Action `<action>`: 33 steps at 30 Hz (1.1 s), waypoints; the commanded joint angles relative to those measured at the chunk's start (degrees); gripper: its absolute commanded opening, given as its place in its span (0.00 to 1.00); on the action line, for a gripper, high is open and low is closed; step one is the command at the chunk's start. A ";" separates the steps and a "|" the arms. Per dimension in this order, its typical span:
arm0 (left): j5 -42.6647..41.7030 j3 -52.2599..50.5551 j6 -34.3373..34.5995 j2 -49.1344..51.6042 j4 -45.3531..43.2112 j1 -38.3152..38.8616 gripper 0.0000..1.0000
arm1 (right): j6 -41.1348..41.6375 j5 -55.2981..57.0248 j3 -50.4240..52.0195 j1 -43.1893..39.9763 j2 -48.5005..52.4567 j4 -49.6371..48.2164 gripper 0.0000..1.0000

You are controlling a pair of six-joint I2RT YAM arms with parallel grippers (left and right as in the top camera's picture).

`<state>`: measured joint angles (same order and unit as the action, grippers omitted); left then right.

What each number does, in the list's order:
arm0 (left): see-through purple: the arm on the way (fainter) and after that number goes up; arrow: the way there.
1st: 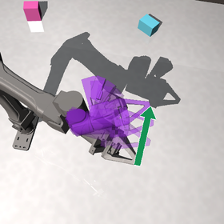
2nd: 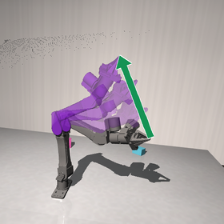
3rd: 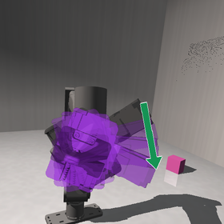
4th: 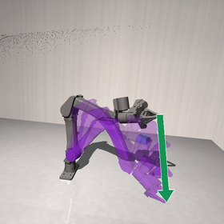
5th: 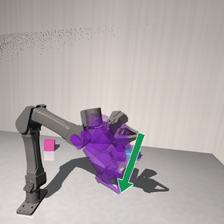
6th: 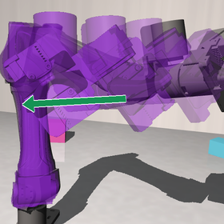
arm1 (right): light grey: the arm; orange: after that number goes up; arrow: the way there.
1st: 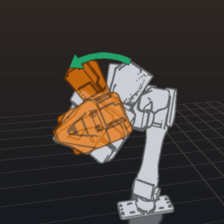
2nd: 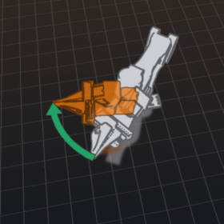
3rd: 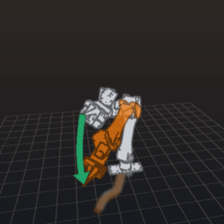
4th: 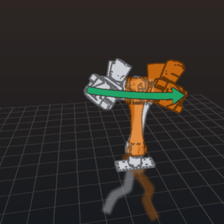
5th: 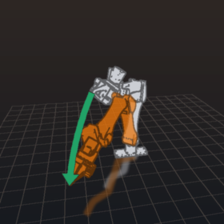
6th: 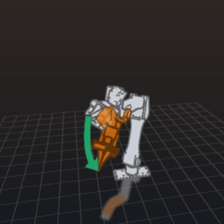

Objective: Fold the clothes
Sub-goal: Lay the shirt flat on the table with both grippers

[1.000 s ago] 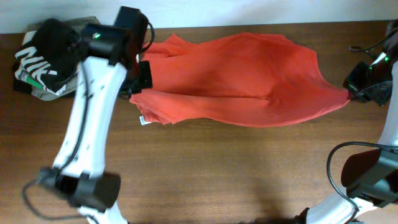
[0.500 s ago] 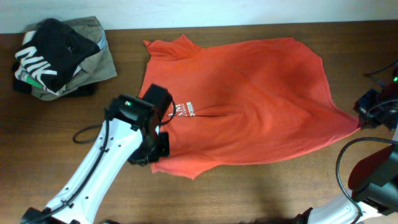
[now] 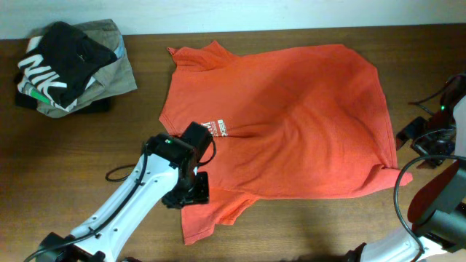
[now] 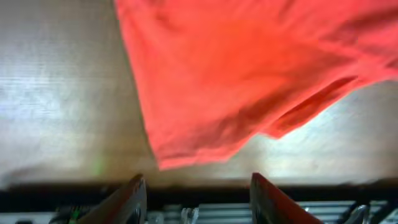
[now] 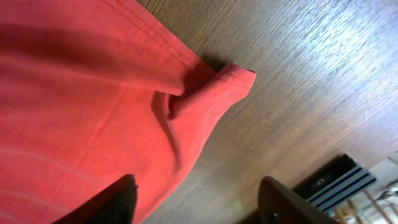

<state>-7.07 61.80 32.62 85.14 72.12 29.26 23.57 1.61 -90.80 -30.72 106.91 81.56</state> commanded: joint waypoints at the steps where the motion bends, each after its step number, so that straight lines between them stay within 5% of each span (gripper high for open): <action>1: -1.25 -0.81 0.35 -0.61 -1.55 0.22 0.58 | 0.09 -0.26 0.20 -0.07 -0.76 -0.85 0.81; 3: -0.81 -4.24 0.37 -0.52 -2.62 0.17 0.70 | 0.98 -0.28 2.19 -0.07 -0.74 -3.04 0.99; 10: -0.90 -14.34 1.20 -0.50 -7.91 -5.05 0.75 | 5.49 -0.26 7.69 -0.07 -0.68 -7.19 0.99; 21: -6.12 -24.98 1.27 -0.50 -18.38 -5.03 0.67 | 8.92 2.97 10.25 -1.92 -0.68 -9.66 0.99; 27: -6.21 -26.18 1.25 -0.50 -21.14 -5.03 0.35 | 8.94 2.95 15.02 -3.54 -0.68 -13.07 0.99; 30: -6.03 -27.69 1.27 -0.50 -21.57 -5.05 0.02 | 9.55 3.02 15.93 -3.54 -0.68 -13.51 0.99; 32: -6.05 -27.82 1.25 -0.50 -21.53 -5.05 0.01 | 9.55 3.23 17.66 -3.54 -0.68 -15.63 0.97; 33: -6.03 -27.82 1.25 -0.50 -21.55 -5.05 0.01 | 9.57 3.17 19.43 -3.54 -0.68 -17.84 0.89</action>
<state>-13.26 35.68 33.91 84.62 51.05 24.29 32.32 3.60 -75.02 -33.89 106.76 67.11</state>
